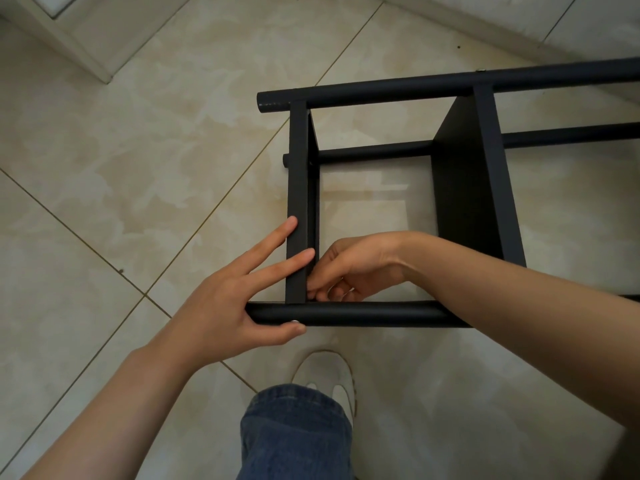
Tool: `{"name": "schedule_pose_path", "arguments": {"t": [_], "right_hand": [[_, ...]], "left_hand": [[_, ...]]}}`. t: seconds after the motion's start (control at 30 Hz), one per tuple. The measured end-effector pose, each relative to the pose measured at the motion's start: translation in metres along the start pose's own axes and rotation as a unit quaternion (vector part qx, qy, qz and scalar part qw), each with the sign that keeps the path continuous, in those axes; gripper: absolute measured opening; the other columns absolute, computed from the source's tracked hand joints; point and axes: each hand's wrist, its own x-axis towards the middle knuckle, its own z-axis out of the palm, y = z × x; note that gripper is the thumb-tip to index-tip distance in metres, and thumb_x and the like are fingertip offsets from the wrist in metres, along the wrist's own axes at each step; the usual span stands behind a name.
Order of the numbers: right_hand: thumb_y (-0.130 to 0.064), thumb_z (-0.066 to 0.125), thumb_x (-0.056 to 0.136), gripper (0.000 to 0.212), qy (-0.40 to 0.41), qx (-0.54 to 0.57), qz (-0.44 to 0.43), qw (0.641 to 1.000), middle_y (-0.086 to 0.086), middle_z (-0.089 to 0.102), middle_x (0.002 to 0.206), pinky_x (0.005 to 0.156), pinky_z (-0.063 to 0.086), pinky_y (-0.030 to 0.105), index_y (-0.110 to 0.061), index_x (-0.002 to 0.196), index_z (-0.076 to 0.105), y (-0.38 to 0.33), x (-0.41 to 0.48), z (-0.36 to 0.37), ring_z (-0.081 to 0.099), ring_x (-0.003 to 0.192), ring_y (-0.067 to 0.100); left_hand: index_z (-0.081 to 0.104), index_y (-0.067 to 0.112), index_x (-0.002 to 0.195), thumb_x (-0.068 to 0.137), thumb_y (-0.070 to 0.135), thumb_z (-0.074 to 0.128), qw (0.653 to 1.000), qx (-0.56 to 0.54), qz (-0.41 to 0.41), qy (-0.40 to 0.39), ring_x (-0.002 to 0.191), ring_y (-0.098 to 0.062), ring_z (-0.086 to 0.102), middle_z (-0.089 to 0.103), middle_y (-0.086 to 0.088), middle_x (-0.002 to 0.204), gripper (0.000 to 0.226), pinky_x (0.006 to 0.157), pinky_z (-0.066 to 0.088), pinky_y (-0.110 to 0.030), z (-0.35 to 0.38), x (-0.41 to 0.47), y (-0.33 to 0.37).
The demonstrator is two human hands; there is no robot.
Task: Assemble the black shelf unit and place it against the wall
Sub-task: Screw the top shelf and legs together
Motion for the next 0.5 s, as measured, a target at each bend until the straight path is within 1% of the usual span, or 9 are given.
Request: {"name": "schedule_pose_path", "arguments": {"t": [0.03,0.13,0.2,0.37,0.5], "right_hand": [[-0.019,0.062,0.095,0.020,0.000,-0.001,-0.002,1.000,0.000,0.066,0.077,0.073,0.043,0.024,-0.017,0.081,0.076,0.0001,0.0003,0.0006,0.055,0.068,0.010],[-0.016,0.062,0.095,0.012,0.008,-0.007,-0.007,1.000,0.004,0.068,0.087,0.081,0.047,0.030,-0.015,0.095,0.073,0.0000,0.0069,0.0064,0.059,0.076,0.015],[-0.015,0.061,0.095,0.011,0.008,-0.006,-0.011,1.000,0.005,0.069,0.090,0.081,0.049,0.030,-0.014,0.098,0.072,0.0000,0.0099,0.0080,0.060,0.079,0.015],[-0.022,0.063,0.094,0.014,-0.014,-0.019,-0.004,1.000,0.001,0.070,0.083,0.076,0.047,0.025,-0.015,0.090,0.075,-0.0013,0.0011,0.0002,0.059,0.075,0.011],[-0.016,0.063,0.094,0.020,-0.003,-0.027,-0.007,1.000,0.001,0.069,0.079,0.076,0.046,0.025,-0.017,0.079,0.077,-0.0017,0.0035,0.0021,0.057,0.072,0.011]], "left_hand": [[0.038,0.042,0.152,0.079,0.059,0.067,1.000,-0.001,0.000,-0.001,0.149,0.001,0.026,0.012,0.017,0.168,0.081,0.111,0.033,-0.027,0.0001,-0.0003,0.0003],[0.039,0.041,0.152,0.079,0.058,0.067,1.000,-0.002,0.001,0.003,0.149,0.001,0.026,0.013,0.017,0.168,0.080,0.111,0.032,-0.027,0.0003,-0.0004,0.0001],[0.040,0.041,0.152,0.079,0.059,0.067,1.000,0.000,0.002,0.003,0.148,0.001,0.026,0.013,0.017,0.168,0.080,0.110,0.032,-0.026,0.0003,-0.0003,0.0000],[0.039,0.040,0.152,0.079,0.059,0.068,1.000,-0.002,0.003,0.001,0.149,0.000,0.026,0.013,0.016,0.168,0.080,0.109,0.033,-0.024,-0.0004,-0.0002,0.0000],[0.040,0.039,0.152,0.079,0.058,0.068,1.000,-0.002,0.002,0.001,0.149,0.000,0.026,0.013,0.017,0.168,0.080,0.109,0.034,-0.024,-0.0003,-0.0003,0.0004]]}}
